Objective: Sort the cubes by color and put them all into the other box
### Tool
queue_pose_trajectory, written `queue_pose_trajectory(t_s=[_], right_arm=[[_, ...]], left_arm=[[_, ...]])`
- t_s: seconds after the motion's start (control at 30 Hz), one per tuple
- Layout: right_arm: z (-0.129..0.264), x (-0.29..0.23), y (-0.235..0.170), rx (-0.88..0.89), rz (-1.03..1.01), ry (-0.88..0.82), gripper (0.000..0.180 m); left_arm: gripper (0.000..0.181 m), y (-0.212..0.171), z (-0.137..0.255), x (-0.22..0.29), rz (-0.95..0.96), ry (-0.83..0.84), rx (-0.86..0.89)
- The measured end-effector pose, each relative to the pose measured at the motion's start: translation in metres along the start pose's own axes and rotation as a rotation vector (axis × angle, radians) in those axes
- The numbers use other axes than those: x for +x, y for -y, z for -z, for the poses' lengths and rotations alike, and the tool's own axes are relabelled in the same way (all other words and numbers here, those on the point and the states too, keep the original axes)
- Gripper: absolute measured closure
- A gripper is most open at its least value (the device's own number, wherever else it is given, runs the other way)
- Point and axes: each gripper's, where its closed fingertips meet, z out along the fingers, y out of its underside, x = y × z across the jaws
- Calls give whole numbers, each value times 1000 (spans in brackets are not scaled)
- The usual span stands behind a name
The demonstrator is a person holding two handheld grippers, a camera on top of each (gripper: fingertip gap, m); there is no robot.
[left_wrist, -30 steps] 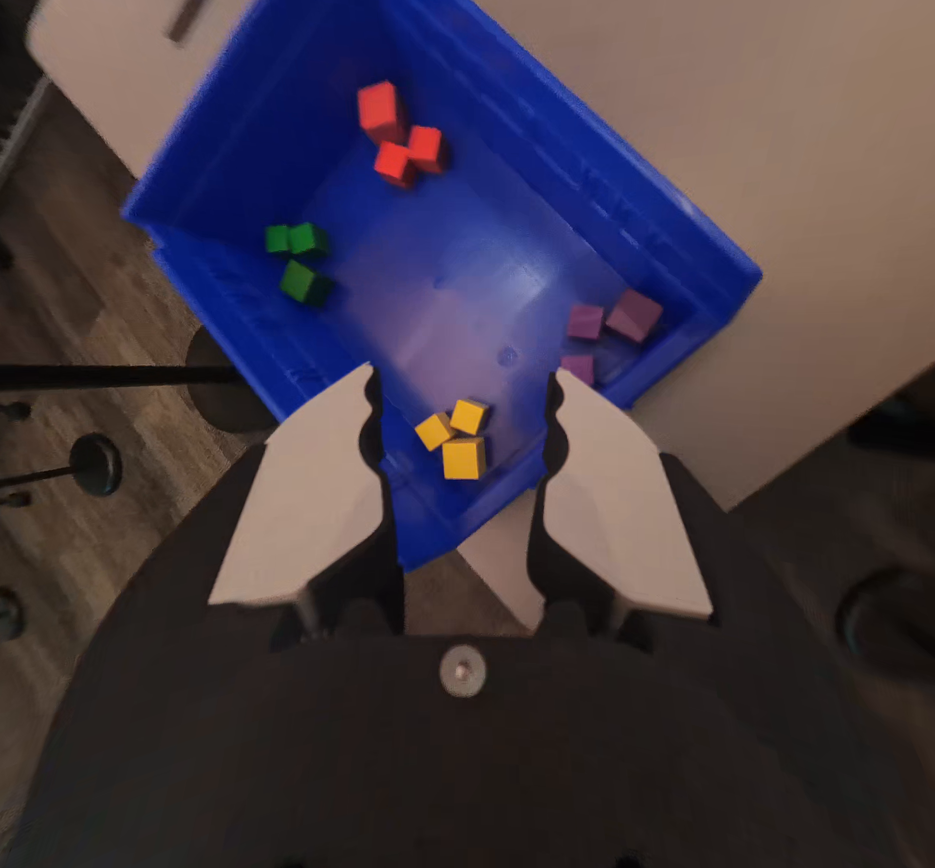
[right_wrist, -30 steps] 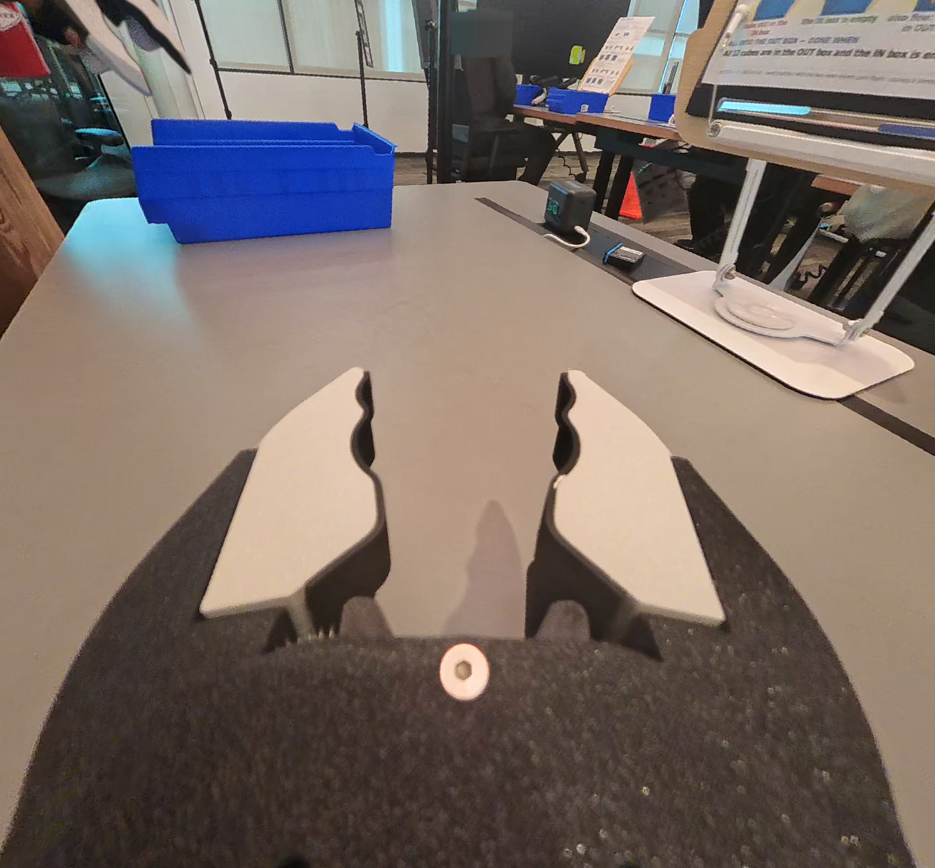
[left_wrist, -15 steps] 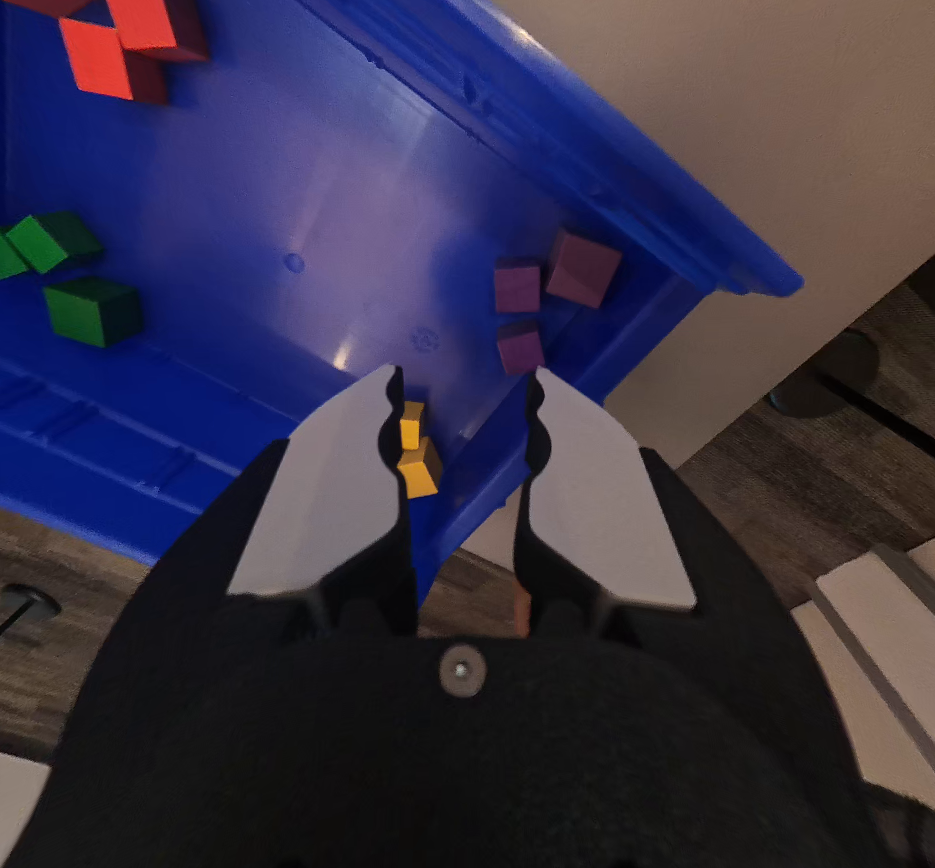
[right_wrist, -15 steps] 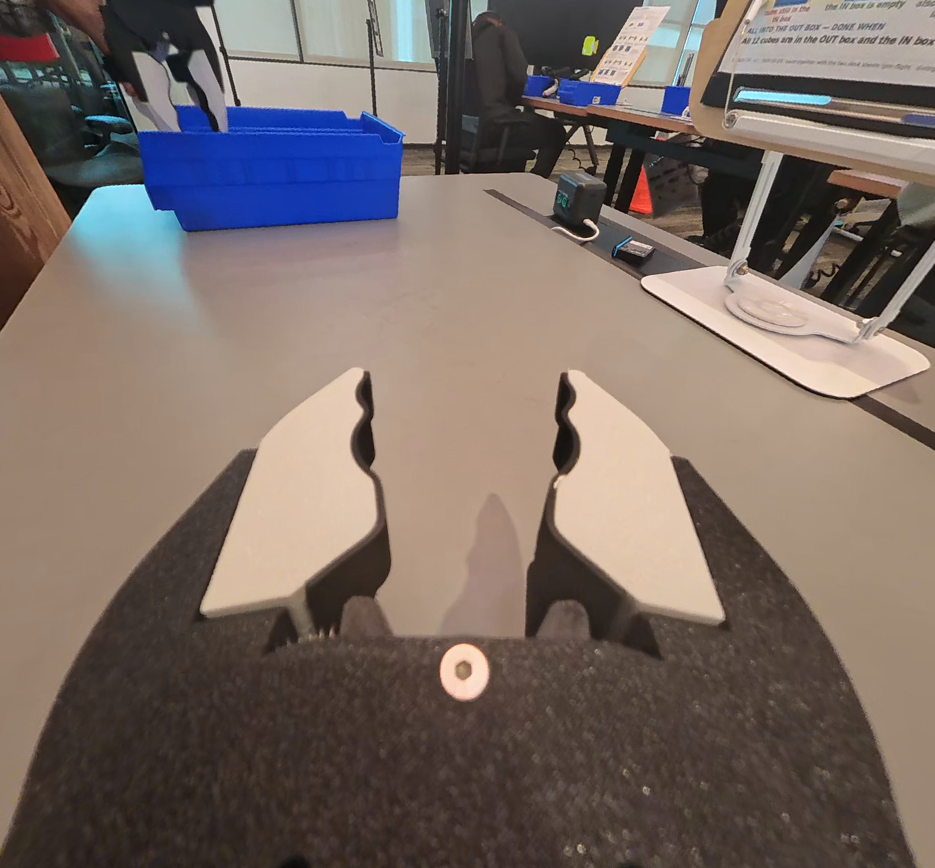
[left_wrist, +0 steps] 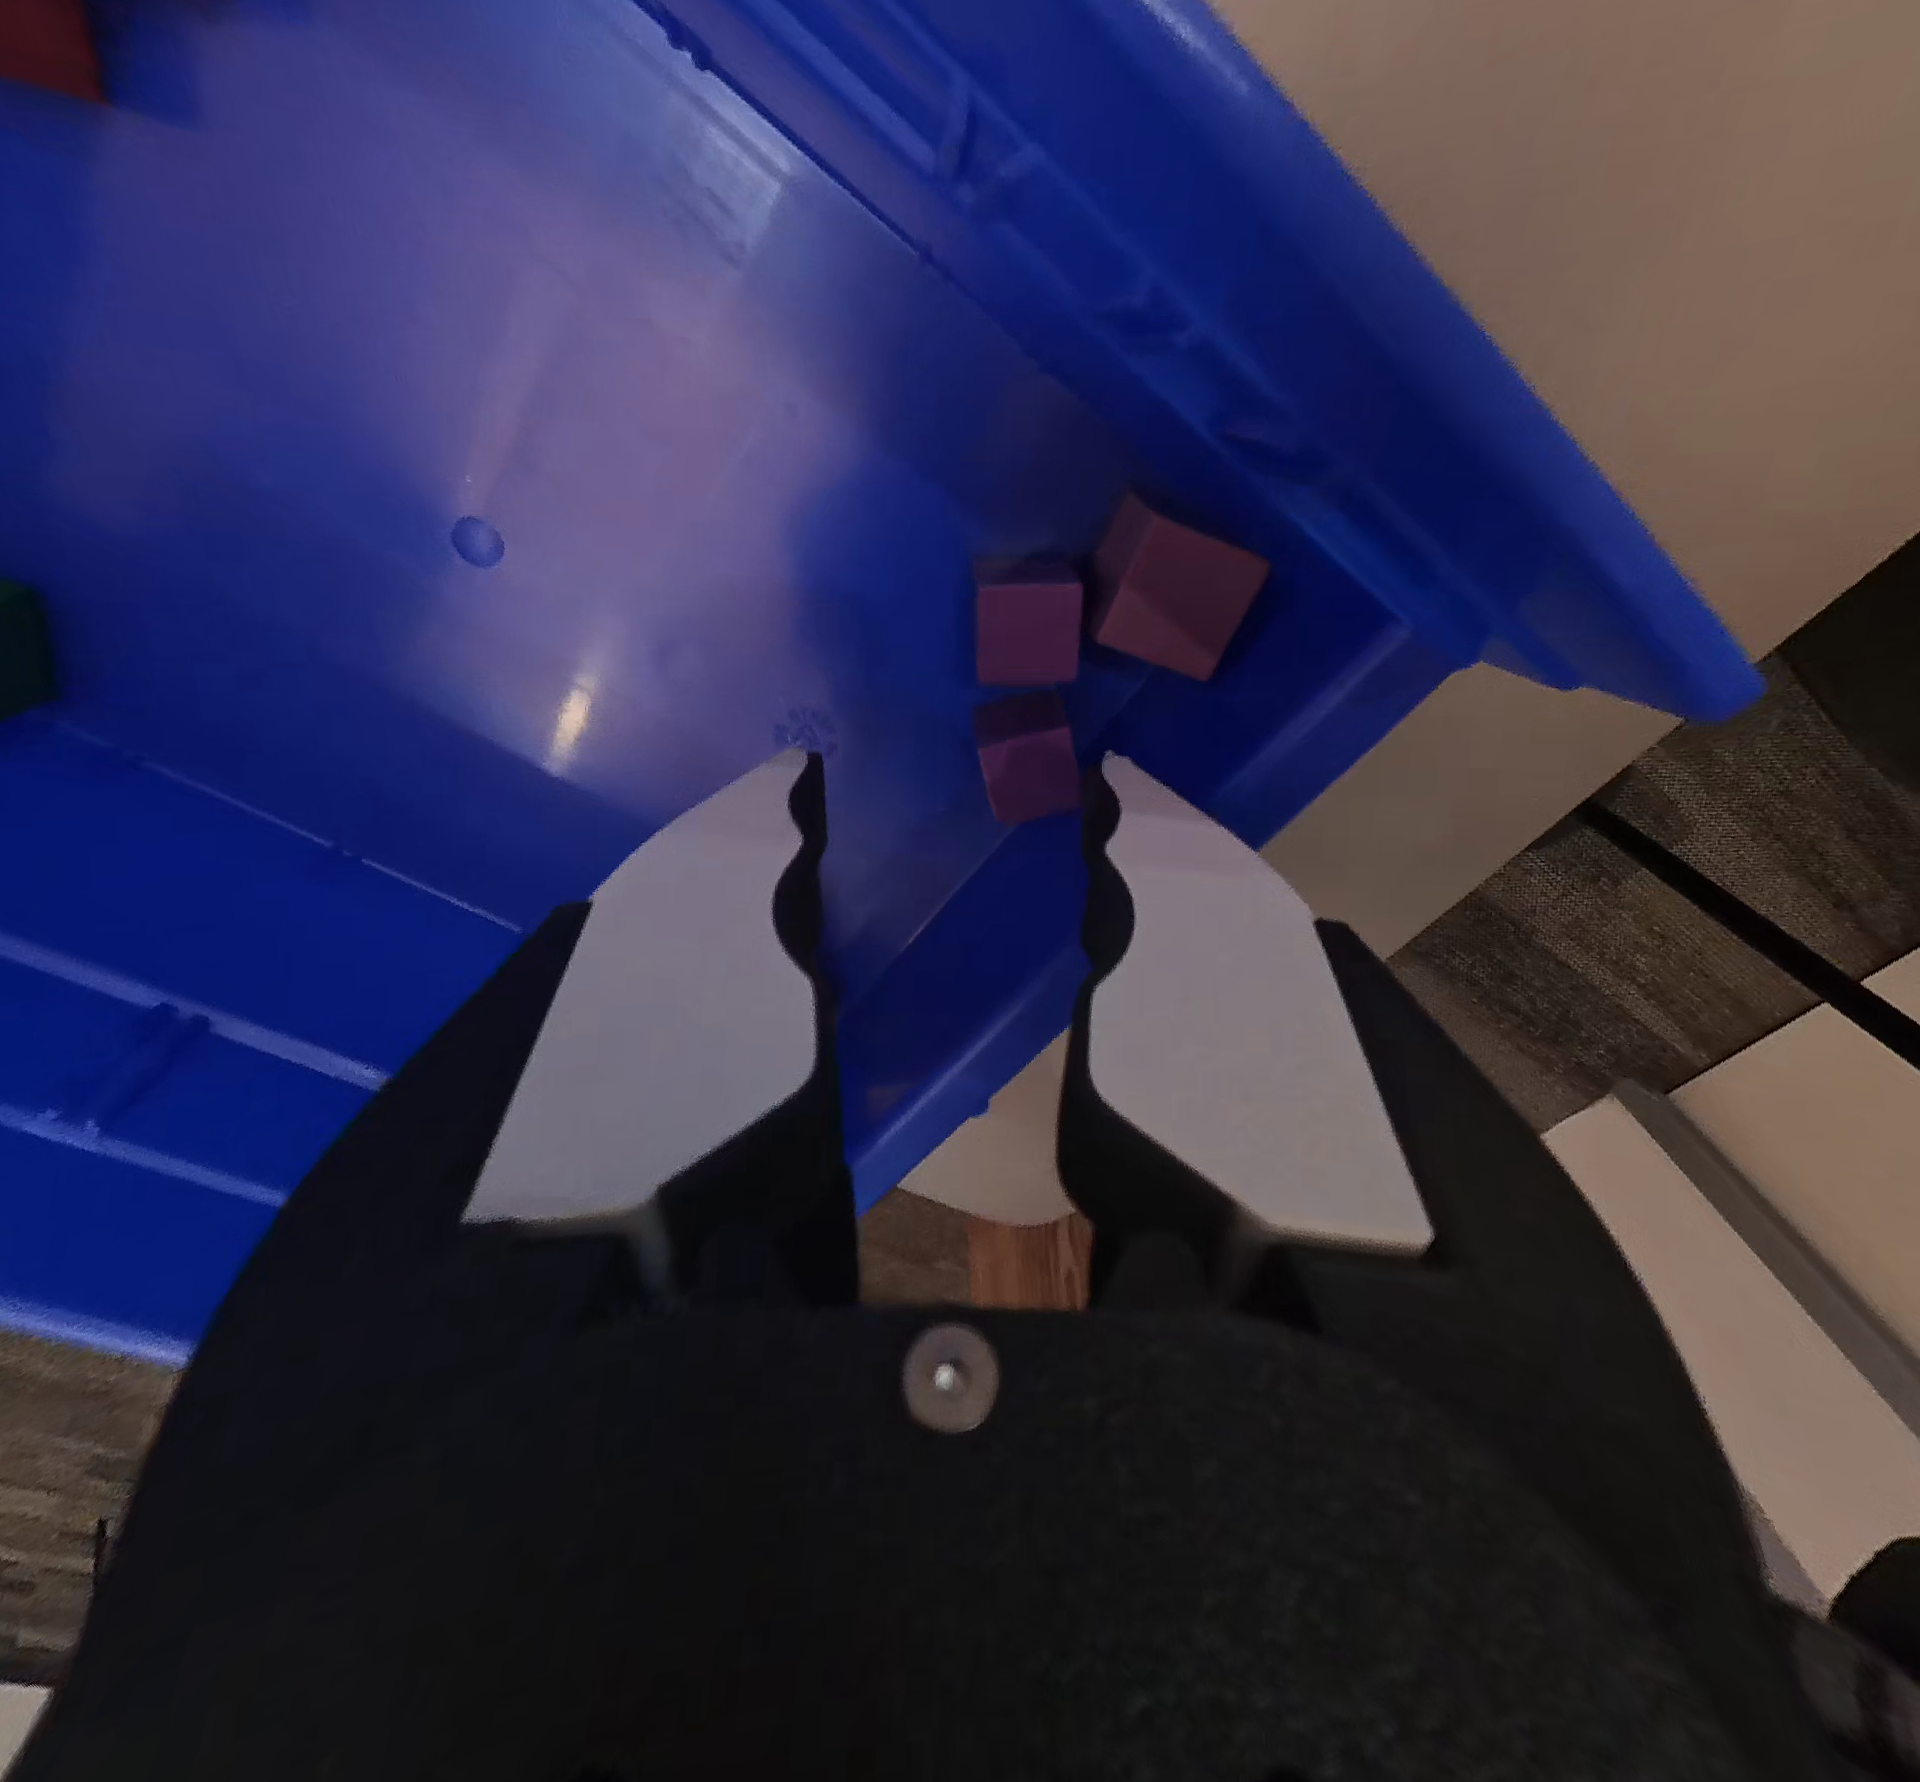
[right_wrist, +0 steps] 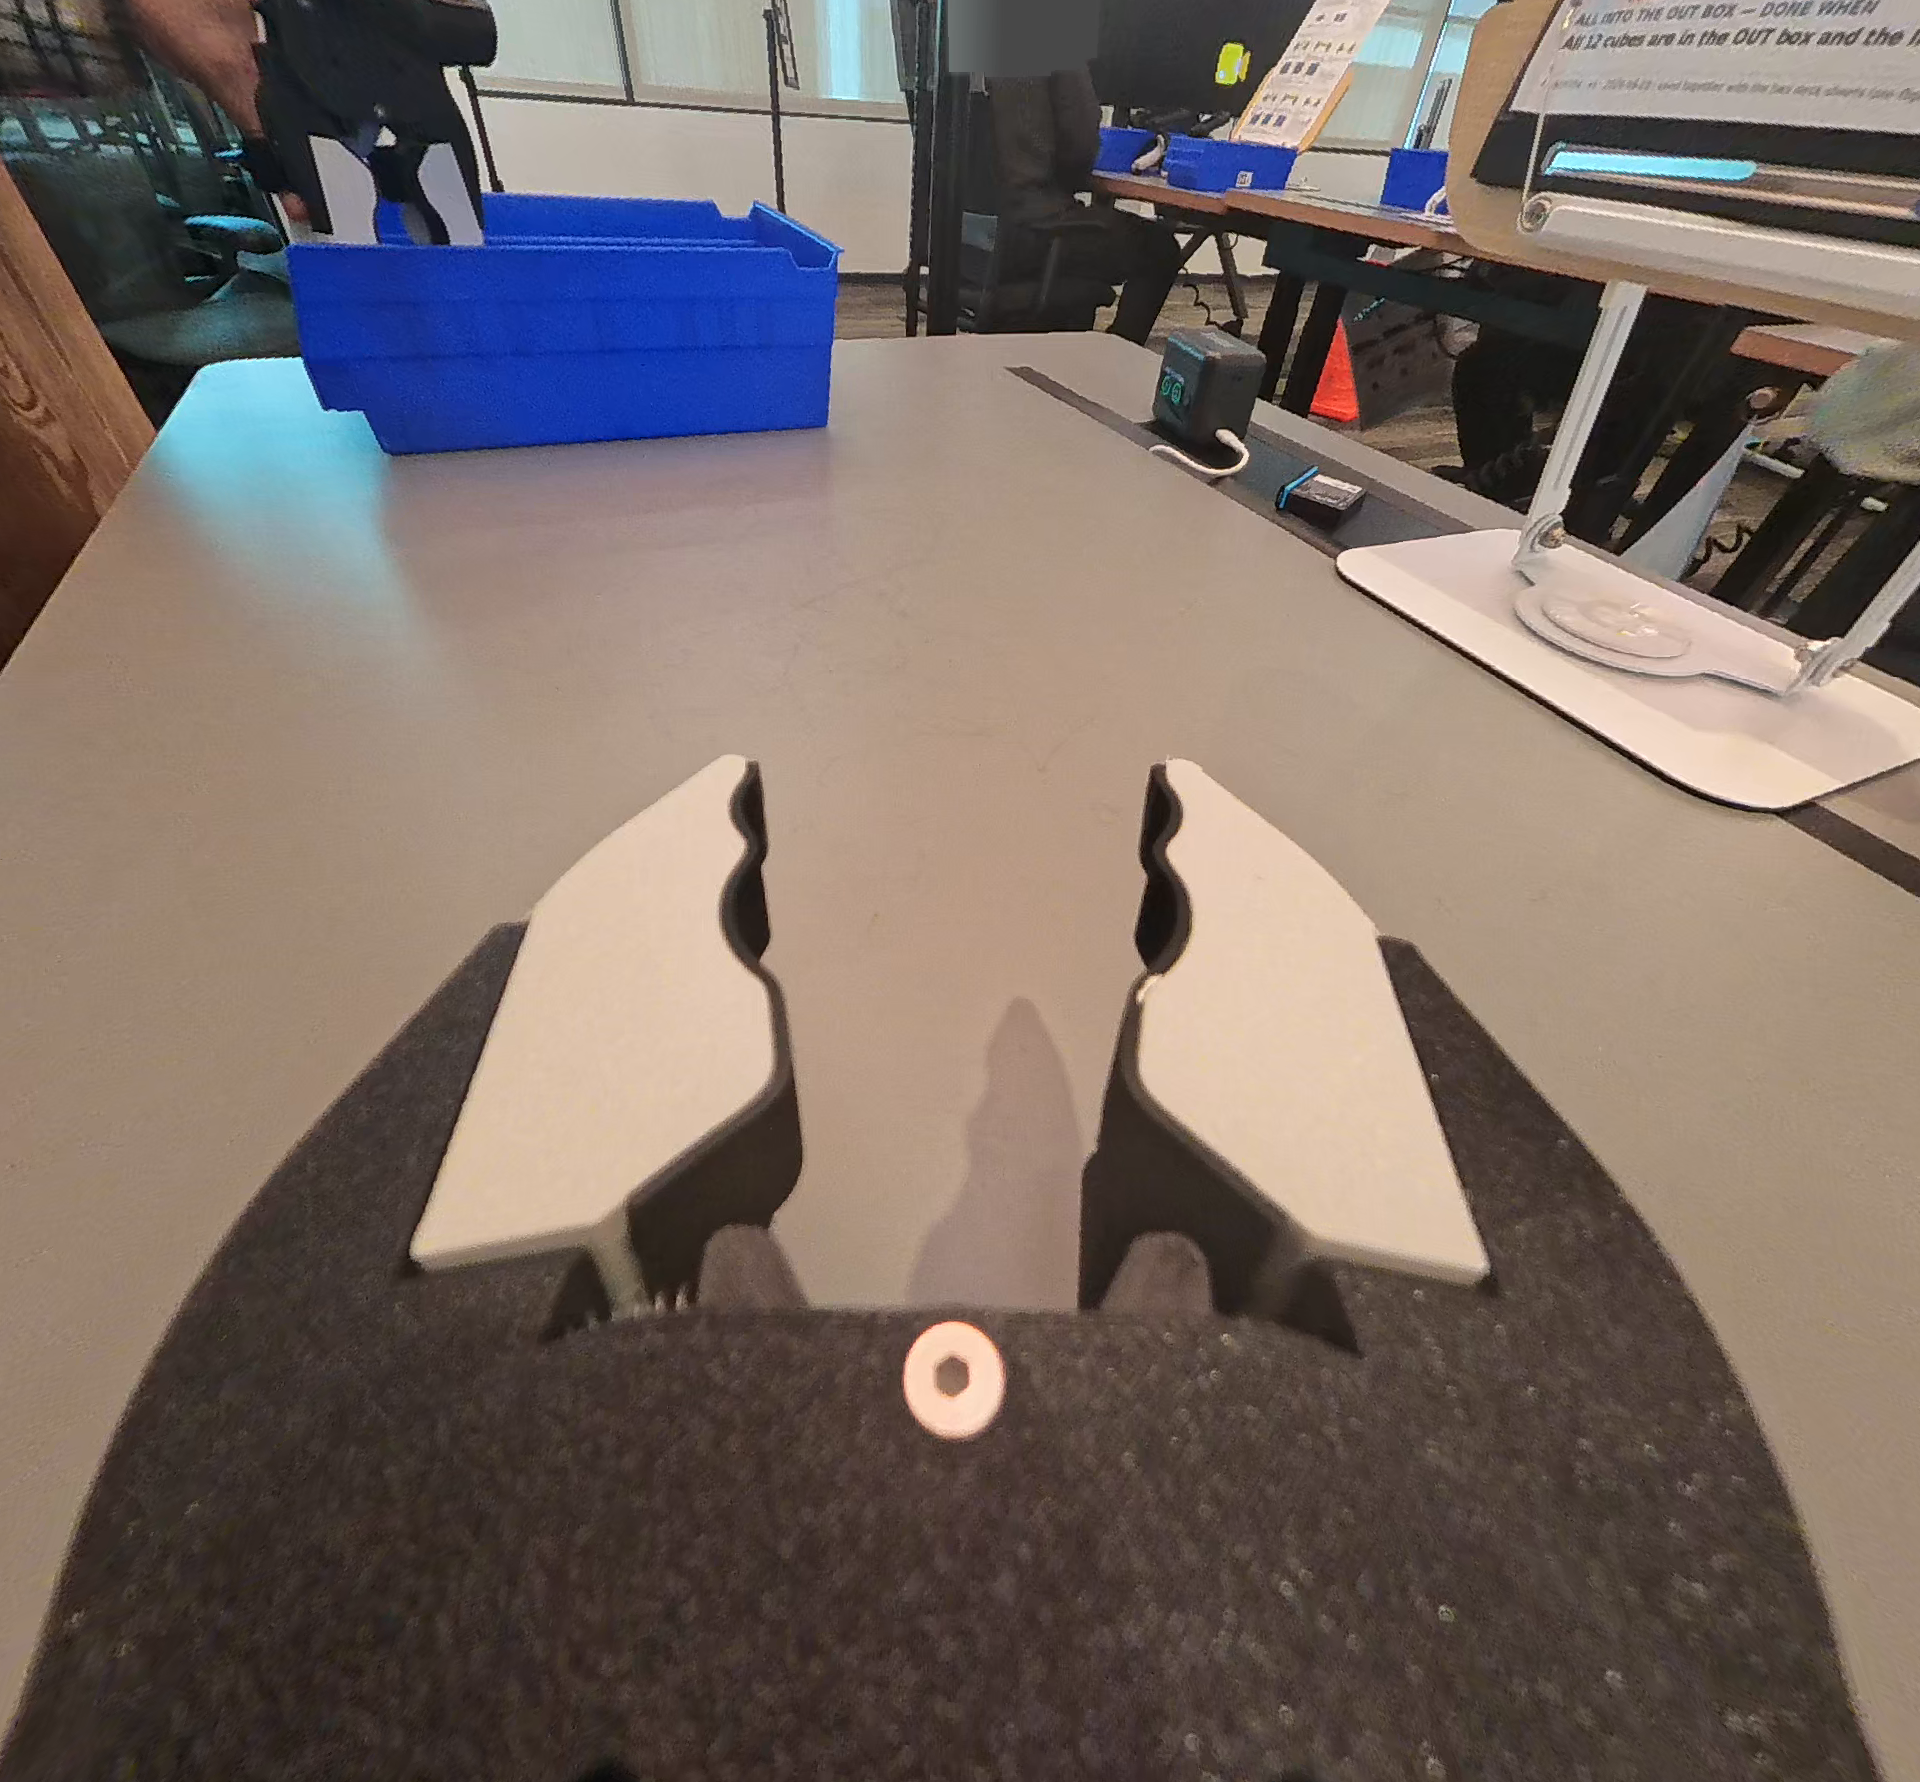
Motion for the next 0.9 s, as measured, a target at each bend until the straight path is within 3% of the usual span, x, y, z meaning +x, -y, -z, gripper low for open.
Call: queue_pose_trajectory(t_s=[0.3,0.7,0.9], right_arm=[[0,1,0,0,-4,-4,111],[-4,3,3,14,-25,-32,111],[-11,3,5,23,-45,-36,111]], left_arm=[[134,8,3,-8,-6,20,22],[127,73,17,-101,-2,220,286],[126,96,1,-129,-8,209,373]])
